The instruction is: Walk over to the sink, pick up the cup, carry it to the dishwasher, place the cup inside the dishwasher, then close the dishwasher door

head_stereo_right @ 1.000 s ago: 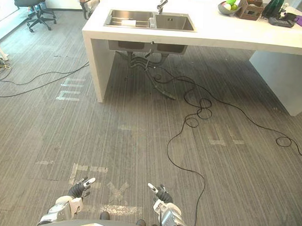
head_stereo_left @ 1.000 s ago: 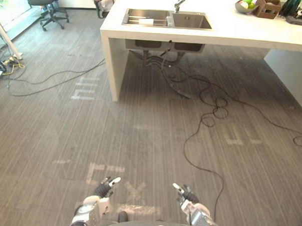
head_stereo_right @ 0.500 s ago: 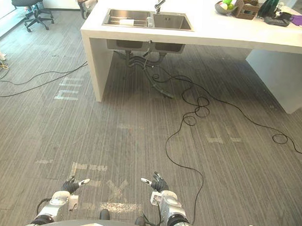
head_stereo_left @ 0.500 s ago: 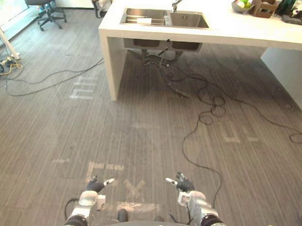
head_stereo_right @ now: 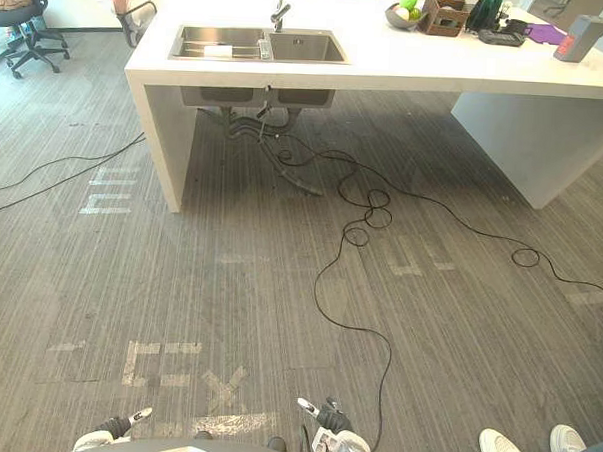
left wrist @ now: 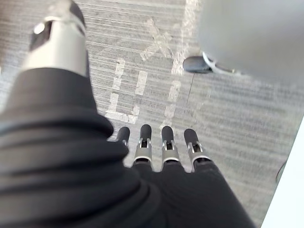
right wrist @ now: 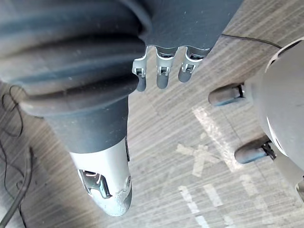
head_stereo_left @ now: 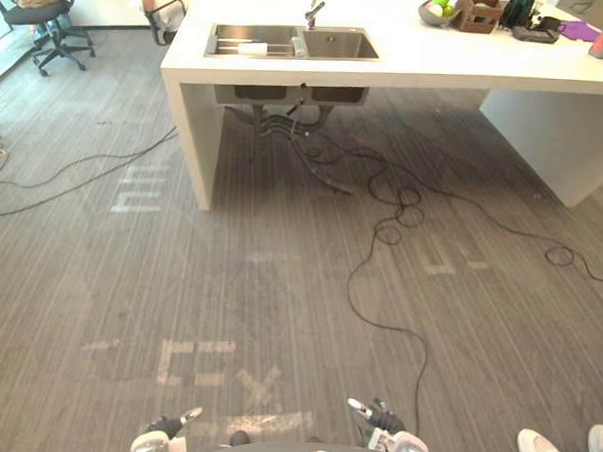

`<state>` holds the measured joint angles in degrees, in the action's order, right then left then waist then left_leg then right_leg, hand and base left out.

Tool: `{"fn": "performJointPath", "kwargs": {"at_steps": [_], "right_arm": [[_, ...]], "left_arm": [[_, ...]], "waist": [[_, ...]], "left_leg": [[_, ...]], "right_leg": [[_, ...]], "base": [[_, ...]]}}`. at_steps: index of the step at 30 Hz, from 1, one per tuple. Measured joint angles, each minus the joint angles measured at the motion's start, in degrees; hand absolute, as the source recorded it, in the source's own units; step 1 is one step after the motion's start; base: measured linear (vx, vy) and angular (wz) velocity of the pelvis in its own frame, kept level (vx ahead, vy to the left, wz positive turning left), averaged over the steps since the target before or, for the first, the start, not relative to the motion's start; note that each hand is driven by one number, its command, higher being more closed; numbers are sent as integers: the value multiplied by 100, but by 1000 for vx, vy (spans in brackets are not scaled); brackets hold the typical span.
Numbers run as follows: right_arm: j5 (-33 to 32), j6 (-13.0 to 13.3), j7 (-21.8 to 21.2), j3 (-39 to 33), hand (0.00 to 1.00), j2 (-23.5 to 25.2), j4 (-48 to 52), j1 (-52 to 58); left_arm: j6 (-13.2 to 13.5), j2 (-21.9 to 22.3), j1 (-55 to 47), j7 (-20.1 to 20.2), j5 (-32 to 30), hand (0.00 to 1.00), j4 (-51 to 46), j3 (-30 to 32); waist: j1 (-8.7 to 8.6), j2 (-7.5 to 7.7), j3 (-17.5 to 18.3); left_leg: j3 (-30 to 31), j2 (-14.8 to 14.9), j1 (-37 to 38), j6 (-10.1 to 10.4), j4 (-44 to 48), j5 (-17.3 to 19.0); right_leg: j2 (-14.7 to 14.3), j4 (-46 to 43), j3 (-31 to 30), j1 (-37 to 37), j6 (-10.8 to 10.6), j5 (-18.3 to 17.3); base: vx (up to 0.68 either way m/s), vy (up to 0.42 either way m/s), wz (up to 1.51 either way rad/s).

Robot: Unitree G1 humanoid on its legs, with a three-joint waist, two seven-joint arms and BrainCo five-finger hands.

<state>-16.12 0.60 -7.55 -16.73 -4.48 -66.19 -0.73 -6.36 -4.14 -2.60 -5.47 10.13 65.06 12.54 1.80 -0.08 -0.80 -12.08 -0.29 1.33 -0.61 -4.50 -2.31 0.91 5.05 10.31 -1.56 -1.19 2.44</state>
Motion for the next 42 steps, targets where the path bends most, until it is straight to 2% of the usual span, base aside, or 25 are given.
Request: {"fn": "performJointPath", "kwargs": {"at_steps": [3, 7, 11, 13, 15, 16, 17, 20, 21, 24, 26, 28, 30, 31, 32, 33, 34, 35, 36, 37, 38, 39, 40, 41, 42], "right_arm": [[-182, -247, -15, -455, 0, 77, -12, 115], [-445, -626, 4, -931, 0, 147, -17, 163], [-424, -710, -3, -1169, 0, 168, -15, 286], [-441, -700, 0, -1220, 0, 167, 1, 303], [-651, -693, 6, -1359, 0, 203, 9, 343], [-671, -686, 7, -1403, 0, 206, 10, 351], [-744, -651, 7, -1498, 0, 243, 33, 333], [-864, -520, 10, -1494, 0, 305, 143, 414], [-937, -394, -9, -1483, 0, 379, 253, 471], [-1087, -219, -129, -1427, 0, 395, 290, 454], [-1180, -85, -248, -1261, 0, 393, 352, 457], [-1277, -26, -321, -1168, 0, 407, 421, 518], [-1298, -59, -363, -1061, 0, 435, 446, 610], [-1301, -104, -371, -1046, 0, 396, 469, 725], [-1341, -112, -362, -1048, 0, 346, 511, 763], [-1367, -129, -356, -1054, 0, 311, 507, 859], [-1465, -178, -343, -1109, 0, 279, 518, 878], [-1511, -251, -316, -1169, 0, 277, 522, 903], [-1501, -395, -314, -1309, 0, 284, 519, 943], [-1501, -414, -314, -1331, 0, 282, 525, 967], [-1491, -426, -315, -1458, 0, 273, 558, 1054], [-1375, -422, -322, -1642, 0, 295, 483, 1094], [-1336, -423, -322, -1679, 0, 295, 443, 1087], [-1214, -406, -319, -1726, 0, 294, 419, 1108], [-1177, -310, -317, -1726, 0, 294, 416, 1104]], "left_arm": [[-3, 92, -20, 279, 340, 0, 105, 318], [75, 116, 71, 833, -841, 0, 88, 319], [-207, 118, 58, 995, -154, 0, 105, 302], [-408, 100, 30, 997, 330, 0, 104, 311], [-473, 72, 29, 1058, 487, 0, 81, 398], [-469, 75, 36, 1082, 489, 0, 75, 489], [-463, 80, 39, 1100, 481, 0, 80, 681], [-373, 85, -24, 1082, 544, 0, 68, 759], [-305, 93, -43, 1093, 782, 0, 30, 752], [-211, 139, -36, 1115, 1138, 0, 14, 754], [-138, 162, -30, 1137, 1390, 0, -93, 752], [-26, 170, -39, 1223, 1585, 0, -98, 776], [26, 168, -45, 1259, 1702, 0, -138, 905], [18, 246, -37, 1284, 1728, 0, -144, 936], [-26, 341, -51, 1333, 1715, 0, -144, 931], [-56, 406, -59, 1338, 1682, 0, -142, 937], [-81, 479, -98, 1346, 1607, 0, -146, 957], [-133, 488, -92, 1343, 1427, 0, -154, 1032], [-129, 522, -139, 1333, 1291, 0, -161, 1335], [-122, 550, -156, 1336, 1254, 0, -160, 1419], [-39, 676, -220, 1339, 1196, 0, -215, 1690], [82, 724, -280, 1346, 1202, 0, -355, 1783], [107, 717, -292, 1346, 1204, 0, -356, 1788], [255, 695, -309, 1335, 1227, 0, -351, 1793], [351, 691, -295, 1336, 1239, 0, -384, 1767]], "waist": [[-14, 3, 2], [-10, 1, 11], [-29, 3, 11], [-37, 3, -4], [-29, 76, -46], [-27, 92, -100], [-65, 110, -223], [-120, 160, -280], [-157, 150, -278], [-160, 104, -282], [-172, 83, -369], [-150, 94, -415], [-66, 240, -410], [-34, 230, -369], [-58, 66, -271], [-74, 12, -232], [-100, -68, -213], [-115, -86, -208], [-150, -116, -117], [-157, -142, -85], [-179, -244, 22], [-182, -343, 83], [-171, -341, 97], [-161, -243, 49], [-154, -310, -27]], "left_leg": [[131, -17, 44, 0, -1, 0], [146, -24, 77, 8, -2, 7], [140, -37, 244, -24, 0, 30], [164, -42, 274, -13, 0, 85], [292, -202, 363, -123, -1, 159], [308, -244, 405, -135, 0, 161], [415, -342, 535, -219, 64, 195], [678, -354, 940, -316, -3, 262], [745, -295, 970, -327, -8, 285], [748, -175, 921, -270, -4, 326], [754, 49, 835, -69, 158, 471], [761, 193, 804, 81, 522, 787], [785, 200, 930, 281, 868, 1101], [781, 342, 993, 411, 1031, 1299], [907, 501, 1010, 517, 1062, 1422], [941, 599, 1047, 524, 1078, 1481], [1033, 693, 1042, 425, 1302, 1602], [1112, 679, 815, 304, 2247, 1779], [1097, 641, 499, 363, 3657, 1809], [1068, 630, 423, 428, 3931, 1760], [1046, 648, 174, 779, 4779, 1430], [1055, 818, -186, 1120, 5424, 831], [1027, 843, -250, 1094, 5567, 622], [886, 1030, -559, 870, 6237, -213], [794, 1167, -927, 743, 6809, 333]], "right_leg": [[10, 0, 132, -87, -22, -43], [17, 1, 150, -127, -18, -48], [42, -138, 132, -244, -16, -120], [128, -798, 145, 17, -37, -479], [465, -2236, 176, 533, -206, -1074], [559, -2679, 181, 666, -182, -1177], [792, -3811, 173, 1009, 4, -1236], [826, -4676, -100, 1121, -51, -1131], [780, -4539, -102, 1222, -56, -1359], [714, -3682, 17, 1480, -44, -1304], [623, -2283, -18, 1578, -120, -687], [665, -1755, -31, 1454, -191, -401], [893, -1786, 9, 1233, -212, -309], [827, -2104, 83, 1245, -194, -210], [701, -2340, 176, 1291, -95, -279], [639, -2418, 258, 1287, 5, -406], [564, -2508, 351, 1288, 81, -566], [510, -2558, 447, 1226, 166, -718], [380, -2532, 490, 1105, 197, -854], [345, -2535, 506, 1086, 203, -884], [208, -2607, 569, 1053, 215, -1037], [89, -2652, 588, 963, 232, -1195], [71, -2618, 574, 900, 239, -1207], [-14, -2361, 536, 550, 293, -1225], [-59, -2256, 535, 291, 324, -1286]], "base": [[-7, 0, 21], [-33, 11, 3], [-8, 7, -3], [-23, 34, 8], [-3, 48, 23], [-39, 54, 34], [-39, 40, 33], [51, -7, 43], [86, -43, 28], [85, -82, 8], [135, -159, 7], [212, -248, 13], [304, -327, 9], [336, -333, 18], [413, -384, 27], [295, -227, 31], [290, -174, 20], [421, -240, 18], [433, -221, 12], [375, -164, 7], [390, -98, 1], [385, -89, -2], [446, -73, -4], [348, -10, -3], [328, 13, 0]]}}
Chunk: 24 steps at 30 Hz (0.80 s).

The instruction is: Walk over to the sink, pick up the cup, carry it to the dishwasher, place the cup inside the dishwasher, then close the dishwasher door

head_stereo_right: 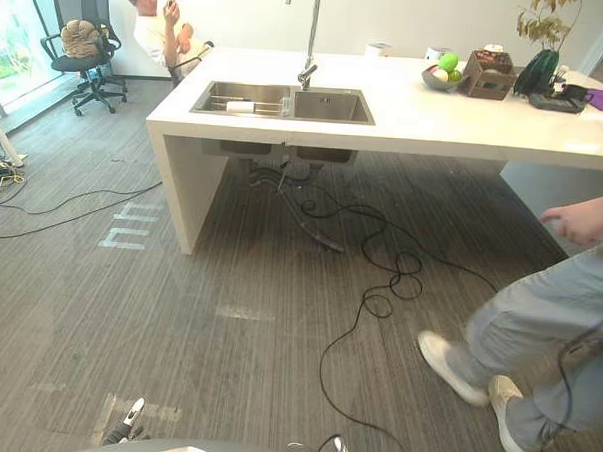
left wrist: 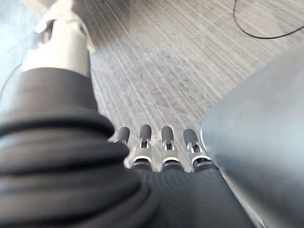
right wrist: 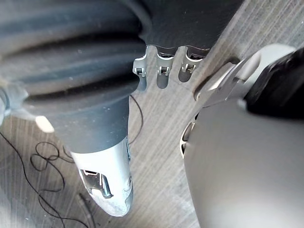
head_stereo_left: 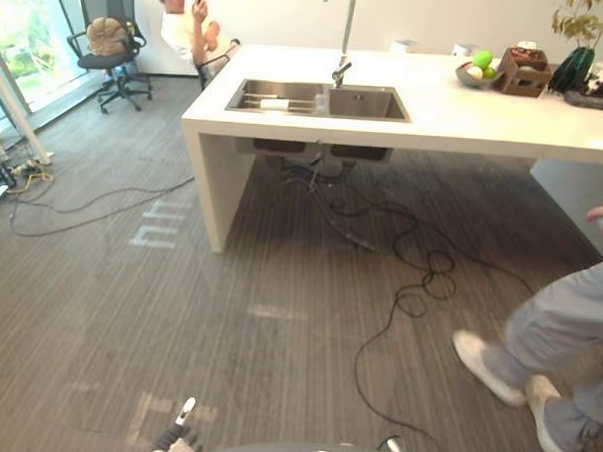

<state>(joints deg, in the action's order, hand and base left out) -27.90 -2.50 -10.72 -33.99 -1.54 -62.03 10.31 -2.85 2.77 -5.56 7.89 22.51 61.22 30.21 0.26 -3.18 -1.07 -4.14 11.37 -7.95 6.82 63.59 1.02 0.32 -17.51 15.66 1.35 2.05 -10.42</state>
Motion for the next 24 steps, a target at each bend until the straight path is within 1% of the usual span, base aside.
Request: {"fn": "performJointPath", "kwargs": {"at_steps": [1, 2, 3, 4, 5, 6, 7, 8, 9, 10, 11, 12, 13, 14, 15, 16, 17, 18, 19, 20, 21, 22, 23, 24], "right_arm": [[24, 40, 0, -1, 0, -7, -5, -24], [20, 98, -7, -13, 0, -17, -61, -91], [8, 120, -7, -58, 0, -42, -200, -225], [6, 116, -7, -57, 0, -47, -202, -259], [1, 123, -8, -41, 0, -44, -174, -336], [-4, 128, -9, -12, 0, -45, -143, -384], [-96, 134, -9, 200, 0, -44, 12, -397], [-153, 136, -12, 467, 0, -29, 100, -409], [-167, 123, -12, 587, 0, -26, 120, -416], [-216, 75, -9, 755, 0, 2, 142, -457], [-217, -54, -2, 897, 0, 29, 152, -545], [-216, -134, 4, 914, 0, 91, 157, -567], [-215, -272, 17, 886, 0, 134, 224, -598], [-213, -355, 24, 767, 0, 132, 242, -602], [-202, -477, 61, 534, 0, 145, 182, -604], [-200, -543, 123, 178, 0, 157, 23, -621], [-199, -600, 150, -85, 0, 118, -87, -621], [-201, -589, 141, -471, 0, 51, -186, -626], [-191, -576, 139, -519, 0, 31, -196, -627], [-91, -494, 139, -548, 0, 35, -266, -597], [-36, -426, 142, -546, 0, 38, -312, -565], [64, -252, 163, -546, 0, 17, -331, -510], [89, -190, 218, -544, 0, -16, -329, -515], [85, -146, 260, -539, 0, -22, -296, -521]], "left_arm": [[42, 0, 25, 0, 39, 0, -10, -22], [55, -6, 45, -11, 145, 0, -97, -207], [63, -30, -1, -10, 191, 0, -207, -446], [63, -62, -4, -8, 188, 0, -212, -576], [60, -92, -20, 0, 60, 0, -243, -739], [52, -91, -35, 0, -42, 0, -320, -794], [12, -63, -96, -2, -167, 0, -413, -786], [-86, -103, -122, -15, -190, 0, -425, -782], [-157, -130, -129, -17, -145, 0, -435, -765], [-305, -196, -155, -16, -118, 0, -431, -758], [-501, -294, -85, -17, -33, 0, -428, -743], [-612, -334, -59, -15, -6, 0, -418, -703], [-784, -350, -23, -31, -12, 0, -374, -533], [-833, -353, -24, -62, -17, 0, -337, -451], [-835, -349, -18, -105, -22, 0, -253, -342], [-847, -369, -21, -162, -13, 0, -136, -282], [-876, -393, -23, -187, -23, 0, -99, -290], [-864, -457, -3, -231, -7, 0, 8, -401], [-851, -497, 13, -244, 6, 0, 78, -460], [-828, -583, -7, -283, 140, 0, 152, -668], [-791, -606, -34, -353, 279, 0, 180, -774], [-690, -602, -76, -552, 600, 0, 254, -902], [-620, -600, -71, -709, 852, 0, 267, -1019], [-565, -584, -80, -861, 1149, 0, 294, -1068]], "waist": [[-8, 31, -10], [-7, 31, -83], [42, 63, -136], [69, 73, -134], [81, 74, -130], [93, 68, -135], [125, 70, -134], [186, 139, -164], [210, 165, -176], [209, 161, -184], [221, 376, -213], [248, 367, -260], [240, 394, -257], [236, 467, -210], [229, 470, -202], [249, 506, -164], [284, 515, -142], [268, 538, -135], [251, 532, -143], [197, 495, -173], [161, 504, -173], [144, 524, -181], [139, 493, -164], [142, 464, -150]], "left_leg": [[-46, 7, -173, -90, 104, 317], [-134, -73, -440, -193, -117, 827], [-371, -168, -553, -261, -937, 1103], [-481, -225, -584, -307, -1524, 1147], [-650, -323, -545, -397, -2975, 1035], [-708, -362, -512, -442, -3812, 858], [-704, -416, -501, -499, -5018, 481], [-731, -433, -524, -523, -5319, 204], [-828, -460, -499, -515, -5257, 69], [-1002, -584, -475, -671, -5167, -219], [-1180, -698, -413, -753, -5010, -181], [-1208, -771, -400, -828, -4935, -130], [-1160, -919, -400, -986, -4827, -21], [-1085, -1050, -358, -1041, -4813, 69], [-966, -1196, -273, -1071, -4831, 126], [-899, -1360, -102, -1128, -4910, 184], [-828, -1509, 28, -1207, -4944, 238], [-799, -1715, 292, -1291, -5042, 363], [-790, -1774, 406, -1315, -5096, 397], [-749, -1851, 635, -1311, -5224, 451], [-712, -1875, 772, -1315, -5329, 458], [-692, -1888, 1089, -1310, -5600, 456], [-681, -1883, 1274, -1287, -5802, 463], [-675, -1835, 1392, -1245, -5959, 486]], "right_leg": [[2, 40, -3, -138, 20, -19], [48, 172, -13, -417, -18, -59], [154, 280, -62, -663, -94, -65], [200, 317, -105, -744, -155, -75], [283, 387, -167, -854, -233, -161], [317, 406, -228, -888, -295, -204], [382, 431, -335, -940, -413, -291], [517, 392, -463, -1015, -582, -421], [564, 369, -523, -1069, -654, -508], [705, 362, -594, -1163, -741, -638], [884, 345, -720, -1259, -667, -682], [945, 338, -801, -1314, -647, -675], [1010, 247, -952, -1344, -575, -618], [1068, 126, -1030, -1346, -528, -546], [1129, -3, -1095, -1348, -553, -409], [1246, -281, -1248, -1345, -636, -268], [1345, -663, -1299, -1304, -743, -206], [1537, -1861, -1430, -927, -1031, 25], [1575, -2492, -1541, -672, -1179, 272], [1576, -3596, -1712, -182, -1353, 804], [1578, -3958, -1655, 10, -1270, 874], [1647, -4334, -1325, 396, -935, 797], [1690, -4384, -1066, 704, -658, 591], [1678, -4149, -776, 1115, -476, 242]], "base": [[308, 38, -1], [302, 61, -18], [299, 85, -28], [300, 125, -37], [241, 130, -29], [303, 210, -36], [315, 265, -48], [340, 284, -45], [417, 288, -31], [545, 303, -18], [543, 287, -16], [498, 261, -7], [308, 176, 13], [365, 224, 35], [361, 214, 46], [430, 238, 49], [414, 207, 51], [324, 152, 38], [283, 118, 35], [199, 70, 20], [232, 58, 13], [235, 35, -8], [286, 13, -22], [195, 2, -19]]}}
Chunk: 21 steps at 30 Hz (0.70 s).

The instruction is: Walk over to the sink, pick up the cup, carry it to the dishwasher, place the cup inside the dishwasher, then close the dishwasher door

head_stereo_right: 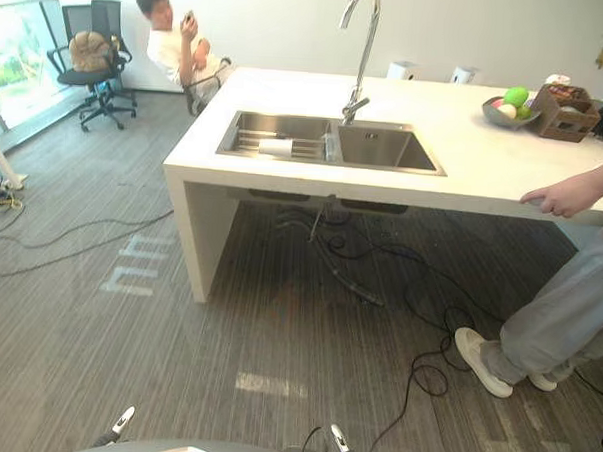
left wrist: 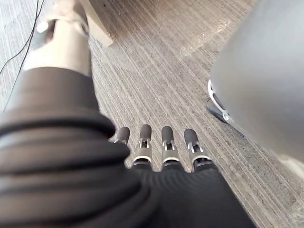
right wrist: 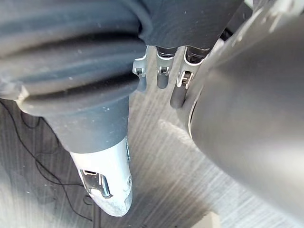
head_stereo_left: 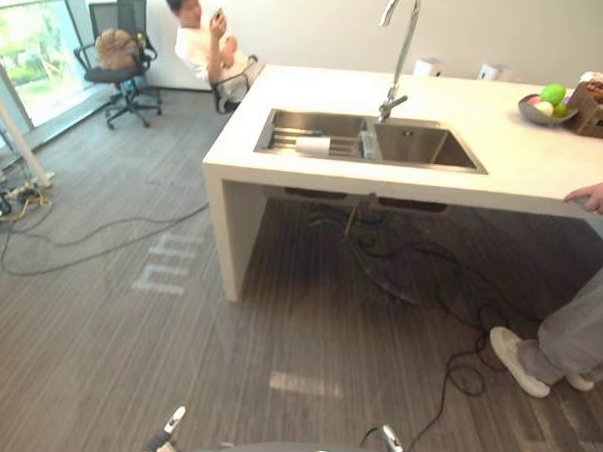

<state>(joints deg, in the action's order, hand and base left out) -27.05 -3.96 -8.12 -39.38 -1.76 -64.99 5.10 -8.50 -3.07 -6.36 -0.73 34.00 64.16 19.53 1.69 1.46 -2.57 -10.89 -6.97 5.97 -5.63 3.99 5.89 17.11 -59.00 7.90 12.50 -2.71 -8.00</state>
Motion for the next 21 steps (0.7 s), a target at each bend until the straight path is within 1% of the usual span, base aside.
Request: {"fn": "performJointPath", "kwargs": {"at_steps": [1, 2, 3, 4, 5, 6, 7, 8, 10, 11, 12, 14, 15, 19, 21], "right_arm": [[-6, 0, -1, 7, 0, 8, 35, 0], [0, -21, -5, 100, 0, 25, 95, 79], [48, -86, -11, 98, 0, 60, 43, 216], [53, -125, -17, 99, 0, 147, 11, 287], [16, -146, -16, 88, 0, 245, -73, 364], [8, -166, -14, 114, 0, 195, -92, 378], [-34, -246, -12, 288, 0, 75, -83, 380], [-43, -287, -14, 432, 0, -27, -93, 379], [-95, -372, -13, 497, 0, -97, -97, 258], [-259, -376, -21, 499, 0, -91, -102, 208], [-354, -379, -39, 495, 0, -83, -110, 189], [-410, -412, -67, 513, 0, -101, -111, 126], [-657, -861, -313, 1248, 0, -227, 106, 199], [-657, -861, -313, 1248, 0, -227, 107, 200], [-658, -858, -311, 1316, 0, -243, 109, 201]], "left_arm": [[36, 14, -9, -51, 104, 0, 4, -6], [150, 63, -10, -103, 263, 0, 0, 9], [296, 100, -10, -125, 334, 0, -18, 71], [385, 80, -14, -119, 347, 0, -50, 77], [533, 65, 9, -117, 357, 0, -104, 136], [564, 129, 12, -115, 371, 0, -134, 195], [584, 280, 21, -116, 413, 0, -271, 283], [614, 386, 88, -117, 416, 0, -360, 301], [577, 469, 133, -140, 415, 0, -393, 340], [518, 509, 181, -139, 411, 0, -403, 339], [474, 519, 193, -139, 407, 0, -412, 339], [333, 516, 229, -134, 386, 0, -412, 356], [18, 284, 225, -16, -293, 0, -156, 505], [17, 284, 224, -16, -293, 0, -155, 512], [0, 284, 232, -36, -285, 0, -143, 522]], "waist": [[-7, -21, -7], [-34, -115, 18], [-79, -107, 32], [-100, -24, 20], [-101, 166, -8], [-66, 109, 14], [-30, -37, 18], [7, -116, -28], [18, -191, -18], [22, -191, -14], [26, -196, -5], [72, -193, 16], [131, -162, -37], [125, -163, -37], [104, -161, -34]], "left_leg": [[20, 53, 37, 28, -48, 17], [155, 182, 54, 78, -68, 43], [328, 290, 51, 177, -55, 54], [450, 274, 54, 263, -37, 63], [672, 231, 100, 342, 3, 127], [708, 321, 97, 373, 28, 137], [769, 499, 97, 448, 60, 182], [789, 600, 97, 506, 70, 211], [907, 731, 93, 564, 71, 237], [1003, 800, 110, 599, 72, 250], [1043, 818, 107, 610, 71, 255], [1104, 848, 76, 633, 65, 243], [1012, 959, 12, 750, -106, 226], [1006, 960, 17, 750, -103, 226], [910, 967, 61, 750, -105, 226]], "right_leg": [[-29, 293, 157, 142, -1, -156], [-165, 1259, 430, 241, -14, -327], [-408, 2526, 393, 128, -13, -127], [-466, 3112, 366, 76, 20, 269], [-440, 3603, 378, -39, -176, 741], [-515, 3725, 424, -132, -175, 720], [-673, 4038, 580, -286, -164, 718], [-813, 4326, 648, -440, -159, 720], [-1001, 4793, 748, -676, -95, 782], [-1110, 5103, 820, -855, -81, 872], [-1146, 5253, 848, -925, -76, 921], [-1258, 5882, 871, -1190, -84, 1199], [-1439, 6418, 835, -1237, 0, 1576], [-1439, 6417, 833, -1237, 1, 1576], [-1438, 6414, 799, -1218, 10, 1586]], "base": [[241, -70, 10], [282, -134, 59], [348, -172, 81], [352, -221, 95], [307, -206, 58], [388, -242, 42], [356, -193, 4], [313, -164, 0], [246, -153, -2], [194, -128, 8], [156, -90, 13], [90, -47, 7], [41, -24, -1], [0, 0, 0], [0, 3, -10]]}}
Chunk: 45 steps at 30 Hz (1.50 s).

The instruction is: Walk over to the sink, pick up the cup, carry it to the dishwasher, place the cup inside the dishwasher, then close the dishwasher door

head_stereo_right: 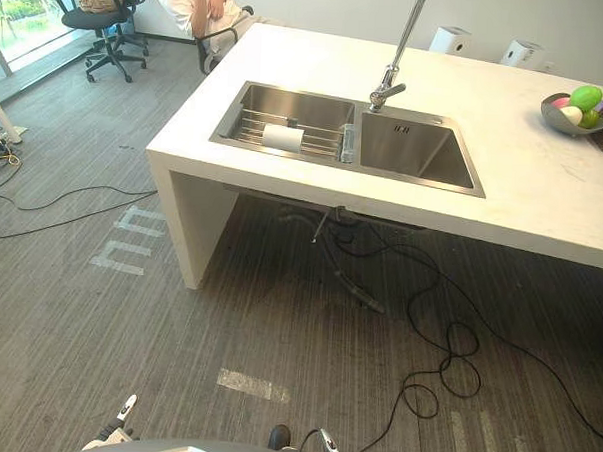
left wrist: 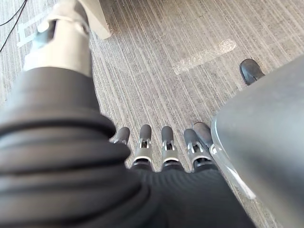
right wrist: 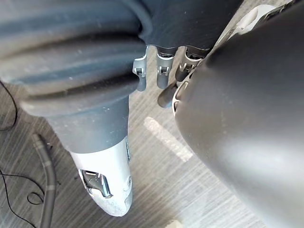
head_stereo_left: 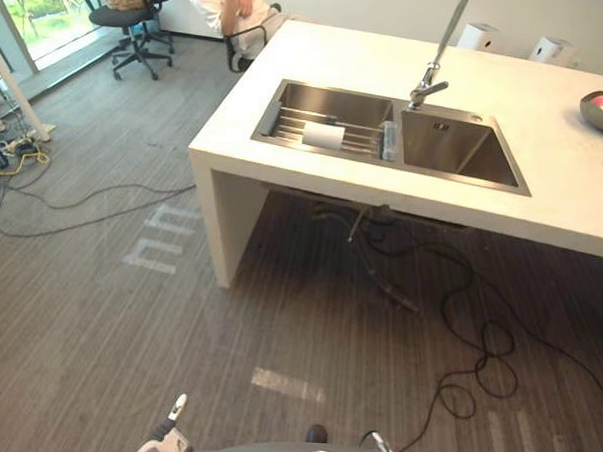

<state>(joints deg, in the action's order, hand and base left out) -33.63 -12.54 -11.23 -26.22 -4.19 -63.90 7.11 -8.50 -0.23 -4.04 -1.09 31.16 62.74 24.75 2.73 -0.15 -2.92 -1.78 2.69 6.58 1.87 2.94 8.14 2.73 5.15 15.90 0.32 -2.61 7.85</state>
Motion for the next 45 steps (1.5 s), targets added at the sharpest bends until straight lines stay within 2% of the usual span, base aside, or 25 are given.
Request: {"fn": "performJointPath", "kwargs": {"at_steps": [7, 9, 11, 16, 18, 19, 20, 21, 22, 23, 24, 26, 27, 29, 31, 33, 34, 35, 36, 37, 39, 41, 43, 44, 45], "right_arm": [[2, 523, 39, 683, 0, -77, 20, -51], [13, 716, 195, 804, 0, -38, 148, -52], [19, 896, 321, 795, 0, 62, 253, -29], [37, 958, 380, 785, 0, 86, 264, -13], [28, 831, 316, 874, 0, 8, 307, -39], [22, 819, 289, 946, 0, -19, 314, -74], [30, 766, 295, 1055, 0, -62, 307, -111], [28, 713, 293, 1058, 0, -127, 306, -131], [27, 713, 302, 1050, 0, -142, 319, -134], [20, 714, 323, 1023, 0, -177, 333, -125], [16, 713, 325, 1008, 0, -204, 332, -138], [-22, 584, 313, 857, 0, -215, 332, -259], [-23, 564, 312, 816, 0, -202, 337, -286], [-17, 468, 310, 783, 0, -180, 446, -329], [-11, 446, 313, 658, 0, -187, 431, -318], [6, 376, 308, 569, 0, -291, 429, -223], [24, 363, 313, 561, 0, -327, 378, -193], [44, 355, 310, 529, 0, -313, 240, -171], [67, 350, 311, 514, 0, -306, 155, -169], [104, 342, 321, 423, 0, -302, 60, -148], [200, 396, 308, -150, 0, -301, -45, -197], [247, 525, 307, -229, 0, -259, -49, -265], [243, 662, 334, -333, 0, -193, -37, -284], [227, 729, 395, -327, 0, -169, -5, -279], [142, 773, 415, -331, 0, -176, 30, -296]], "left_arm": [[-220, 11, 76, -244, 179, 0, 150, 190], [-213, 10, 114, -223, 236, 0, 138, 192], [-207, 16, 83, -236, 215, 0, 94, 193], [126, 64, 5, -91, 240, 0, 53, 295], [466, 266, -193, 79, 247, 0, -192, 646], [551, 291, -192, 115, 252, 0, -243, 681], [720, 295, -114, 144, 365, 0, -399, 612], [849, 327, -143, 139, 526, 0, -567, 409], [906, 353, -133, 138, 581, 0, -635, 299], [931, 325, -143, 116, 632, 0, -817, 30], [938, 322, -136, 112, 636, 0, -886, -138], [974, 358, -91, -3, 627, 0, -1287, -755], [981, 379, -67, -32, 626, 0, -1355, -863], [992, 457, -62, -280, 624, 0, -1510, -1169], [1110, 456, -51, -516, 623, 0, -1504, -1168], [1312, 450, -102, -728, 626, 0, -1470, -1188], [1395, 399, -123, -794, 624, 0, -1464, -1201], [1582, 309, -154, -914, 606, 0, -1505, -1215], [1749, 278, -148, -1012, 567, 0, -1603, -1243], [1898, 256, -113, -1110, 492, 0, -1729, -1241], [2379, 239, -41, -1267, 206, 0, -2060, -1368], [2671, 217, -132, -1441, -101, 0, -2368, -1438], [2804, 110, -222, -1646, -241, 0, -2556, -1603], [2851, 131, -221, -1748, -257, 0, -2596, -1626], [2881, 168, -218, -1811, -254, 0, -2597, -1624]], "waist": [[-179, -45, -101], [-239, 21, -148], [-272, -23, -106], [-219, -70, -48], [-156, -138, 5], [-138, -122, -27], [-76, -119, -90], [-1, -153, -129], [2, -70, -195], [2, -225, -282], [9, -225, -277], [-12, -215, -286], [-18, -220, -290], [-46, -229, -311], [-50, -286, -385], [-35, -418, -430], [-17, -408, -433], [-4, -300, -307], [-9, -92, -200], [-17, -35, -169], [-42, -38, -184], [21, -57, -254], [28, -92, -311], [11, -87, -305], [1, -86, -309]], "left_leg": [[-589, 20, 271, 2, -8, -30], [-917, 65, 375, -18, -54, -32], [-1246, 113, 495, -2, -231, 5], [-1245, 265, 353, -4, 12, 128], [-1521, 677, 16, 132, 1067, 505], [-1538, 783, -291, 48, 1955, 668], [-1397, 1092, -1217, -400, 3819, 294], [-1127, 1230, -1740, -413, 4857, -637], [-1059, 1273, -1911, -366, 5199, -1102], [-1026, 1332, -2126, -259, 5688, -1224], [-1043, 1321, -2190, -208, 5719, -1034], [-1265, 1038, -2215, -10, 4482, -580], [-1282, 926, -2158, 22, 3857, -563], [-1236, 495, -1690, 353, 881, -859], [-1264, 491, -1651, 438, 265, -878], [-1353, 554, -1590, 323, 355, -846], [-1309, 504, -1595, 151, 611, -1168], [-1243, 247, -1672, -69, 917, -1068], [-1226, 26, -1772, -245, 1076, -872], [-1219, -132, -1796, -369, 1157, -735], [-1084, -384, -1593, -505, 1164, -468], [-1061, -445, -1075, -606, 969, -358], [-971, -522, -493, -608, 643, -287], [-930, -531, -217, -588, 430, -245], [-919, -511, -44, -537, 277, -213]], "right_leg": [[76, -259, -94, -115, -7, -61], [198, -564, 143, -142, 21, -264], [325, -637, 447, -208, -20, -337], [298, -786, 633, -214, 99, -474], [176, -1627, 705, -4, 166, -1149], [234, -1804, 671, 78, 129, -1326], [301, -2052, 680, 124, 168, -1555], [315, -1970, 665, -90, 172, -1577], [331, -1897, 628, -262, 172, -1595], [352, -1794, 595, -505, 187, -1643], [383, -1759, 590, -586, 177, -1655], [507, -1502, 496, -732, 114, -1628], [526, -1448, 467, -747, 84, -1614], [615, -1398, 345, -824, -14, -1675], [613, -1397, 286, -1006, -191, -1834], [574, -1389, 149, -1312, -432, -2060], [610, -1375, -37, -1446, -436, -2184], [764, -1373, -332, -1479, -364, -2375], [946, -1529, -432, -1409, -198, -2493], [1099, -1994, -552, -1211, -280, -2420], [1363, -3826, -950, -485, -814, -1806], [1388, -5436, -1243, 25, -1188, -1082], [1458, -6560, -906, 347, -816, -1092], [1551, -6840, -542, 599, -371, -1336], [1612, -6752, -252, 963, -181, -1612]], "base": [[-36, 30, -13], [-114, 29, 23], [-55, 14, 36], [9, -20, 21], [173, -109, -13], [126, -89, -5], [83, -97, -1], [97, -131, -1], [201, -108, -11], [193, -44, -8], [274, -19, -18], [221, 0, -24], [205, 45, -20], [338, 144, -20], [357, 219, -26], [349, 239, -30], [346, 224, -26], [454, 225, -15], [470, 207, 6], [590, 258, 41], [571, 288, 54], [440, 141, 17], [422, 51, 12], [359, -23, 9], [342, -48, 2]]}}
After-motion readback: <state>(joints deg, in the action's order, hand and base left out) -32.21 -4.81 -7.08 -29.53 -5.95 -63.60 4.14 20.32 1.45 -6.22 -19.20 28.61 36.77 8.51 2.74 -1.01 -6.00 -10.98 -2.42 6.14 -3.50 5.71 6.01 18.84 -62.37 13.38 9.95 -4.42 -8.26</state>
